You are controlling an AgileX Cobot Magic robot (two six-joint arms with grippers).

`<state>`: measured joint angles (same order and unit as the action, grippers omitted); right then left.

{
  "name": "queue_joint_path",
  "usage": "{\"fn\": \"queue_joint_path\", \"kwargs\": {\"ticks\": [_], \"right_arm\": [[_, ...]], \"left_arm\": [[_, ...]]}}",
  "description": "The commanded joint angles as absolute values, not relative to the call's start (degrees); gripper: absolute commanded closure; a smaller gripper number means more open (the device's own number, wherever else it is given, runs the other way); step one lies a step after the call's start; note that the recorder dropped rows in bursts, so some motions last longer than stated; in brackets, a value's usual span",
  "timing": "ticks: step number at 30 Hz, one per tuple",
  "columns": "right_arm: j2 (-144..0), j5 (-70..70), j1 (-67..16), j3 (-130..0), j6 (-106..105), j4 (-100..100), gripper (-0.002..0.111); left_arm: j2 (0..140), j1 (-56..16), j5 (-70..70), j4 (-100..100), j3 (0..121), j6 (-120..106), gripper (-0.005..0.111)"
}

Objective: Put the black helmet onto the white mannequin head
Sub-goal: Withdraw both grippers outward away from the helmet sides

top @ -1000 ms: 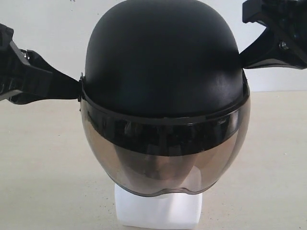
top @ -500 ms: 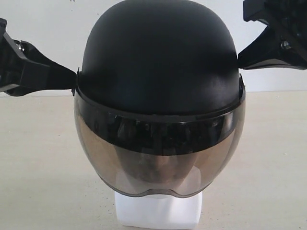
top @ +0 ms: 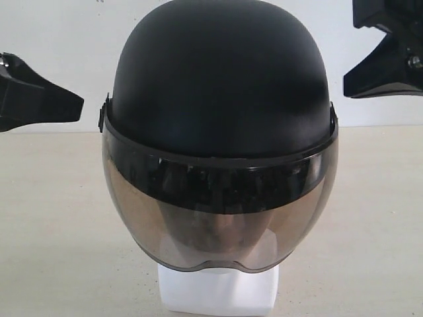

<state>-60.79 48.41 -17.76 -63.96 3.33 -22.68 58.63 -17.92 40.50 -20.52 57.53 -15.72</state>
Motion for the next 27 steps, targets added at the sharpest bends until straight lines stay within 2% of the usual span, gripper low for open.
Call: {"fn": "queue_joint_path", "kwargs": {"ticks": [1, 10, 19, 27], "right_arm": [[-54.6, 52.2, -17.8, -64.1, 8.8, -13.2, 0.108], [-41.4, 62.5, -17.8, -64.1, 9.1, -11.4, 0.108], [-34.4, 62.7, -17.8, -64.1, 9.1, -11.4, 0.108], [-33.6, 62.8, -17.8, -64.1, 9.1, -11.5, 0.108]], "left_arm": [[53.5, -16.9, 46.4, -16.4, 57.3, -12.0, 0.102], [41.8, -16.4, 47.4, -22.3, 54.8, -9.8, 0.102], [33.5, -16.4, 54.0, -23.4, 54.6, -9.8, 0.102], [29.5, -16.4, 54.5, -23.4, 54.6, -9.8, 0.102]]}}
